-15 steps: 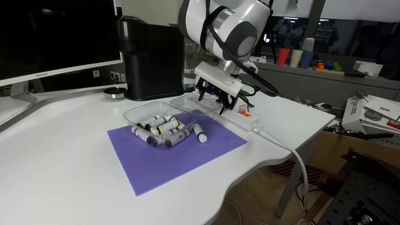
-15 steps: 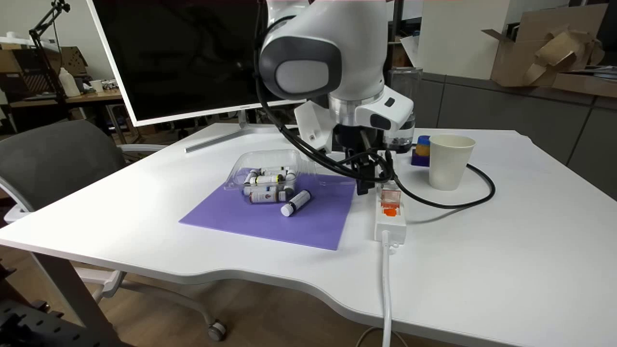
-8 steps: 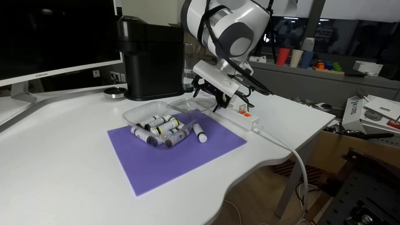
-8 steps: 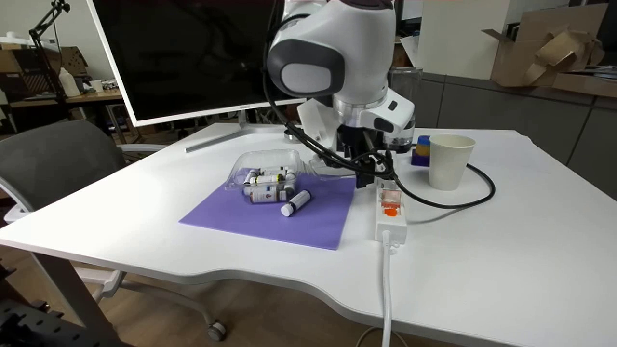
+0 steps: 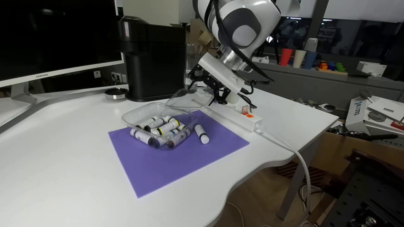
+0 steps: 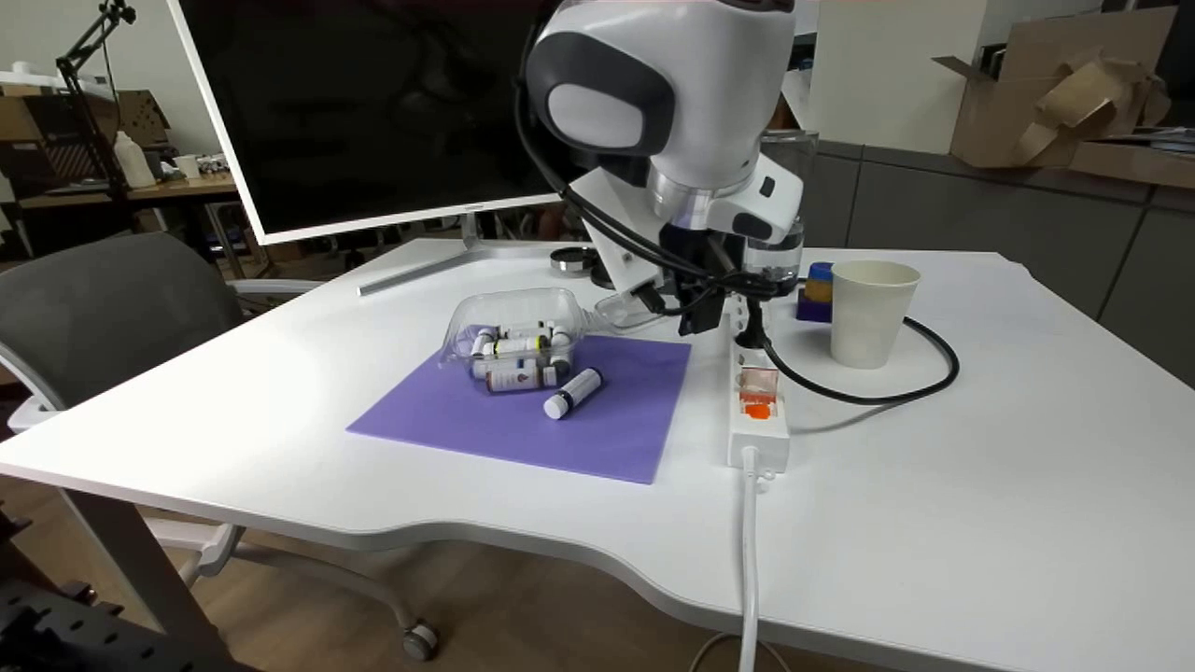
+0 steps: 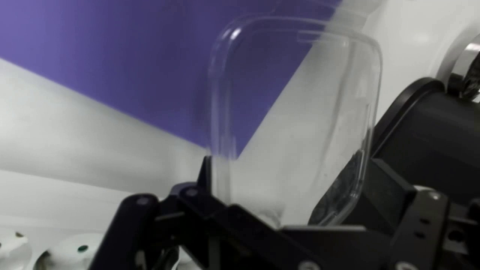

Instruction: Close the lid of the clear container

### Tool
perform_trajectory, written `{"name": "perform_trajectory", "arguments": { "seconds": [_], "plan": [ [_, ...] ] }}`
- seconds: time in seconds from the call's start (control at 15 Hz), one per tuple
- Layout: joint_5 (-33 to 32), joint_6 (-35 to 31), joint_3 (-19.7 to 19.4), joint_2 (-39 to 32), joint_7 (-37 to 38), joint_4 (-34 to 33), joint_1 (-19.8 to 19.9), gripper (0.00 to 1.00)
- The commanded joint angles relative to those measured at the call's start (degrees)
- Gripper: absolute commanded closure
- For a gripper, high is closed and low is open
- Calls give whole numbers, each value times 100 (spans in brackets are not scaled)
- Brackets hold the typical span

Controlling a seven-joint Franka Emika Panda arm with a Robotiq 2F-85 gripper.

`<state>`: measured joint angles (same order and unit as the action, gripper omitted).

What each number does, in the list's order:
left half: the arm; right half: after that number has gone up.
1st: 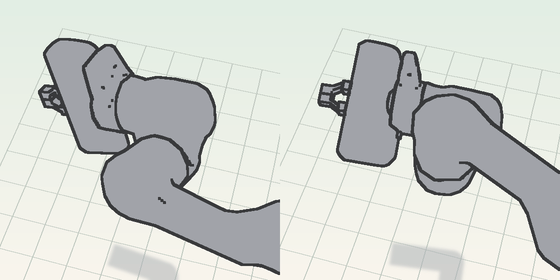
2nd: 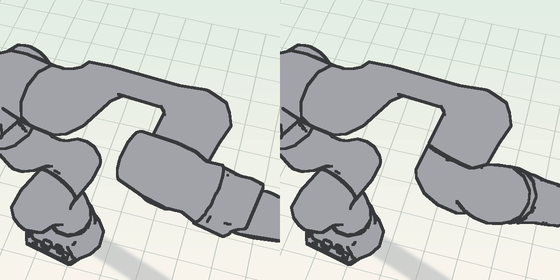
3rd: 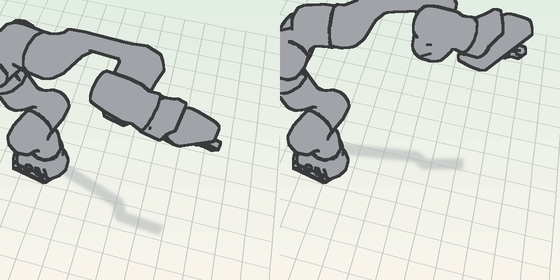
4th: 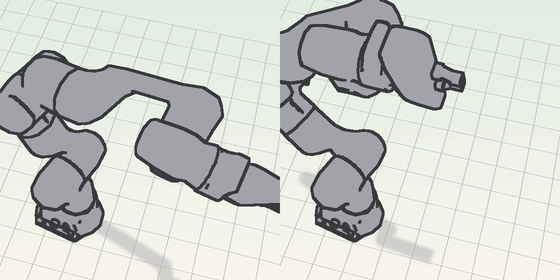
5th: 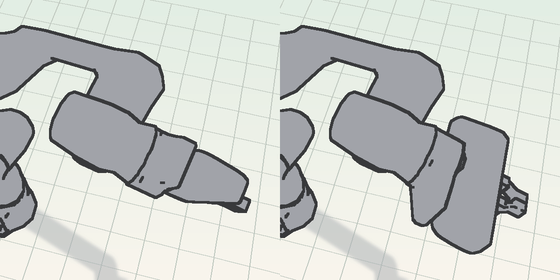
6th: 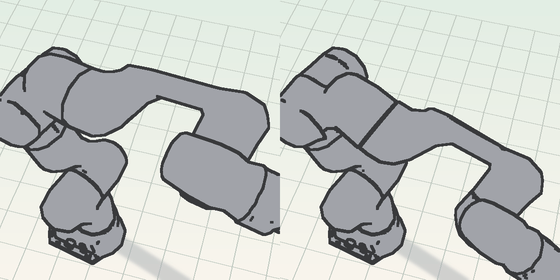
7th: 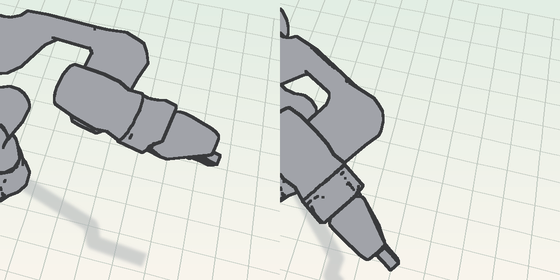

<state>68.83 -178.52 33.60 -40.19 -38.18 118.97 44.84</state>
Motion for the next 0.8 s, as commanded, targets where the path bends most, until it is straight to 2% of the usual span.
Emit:
{"name": "perform_trajectory", "arguments": {
  "seconds": [0.0, 0.27, 0.47, 0.73],
  "plan": [
    [73, 262, 515, 104, -804, 308, 525, 0],
    [4, 145, 748, 210, -1382, 685, 693, 0],
    [14, -210, 851, 249, -1767, 863, 683, 0],
    [118, -887, 1231, 133, -2107, 783, 891, 0]
  ]
}}
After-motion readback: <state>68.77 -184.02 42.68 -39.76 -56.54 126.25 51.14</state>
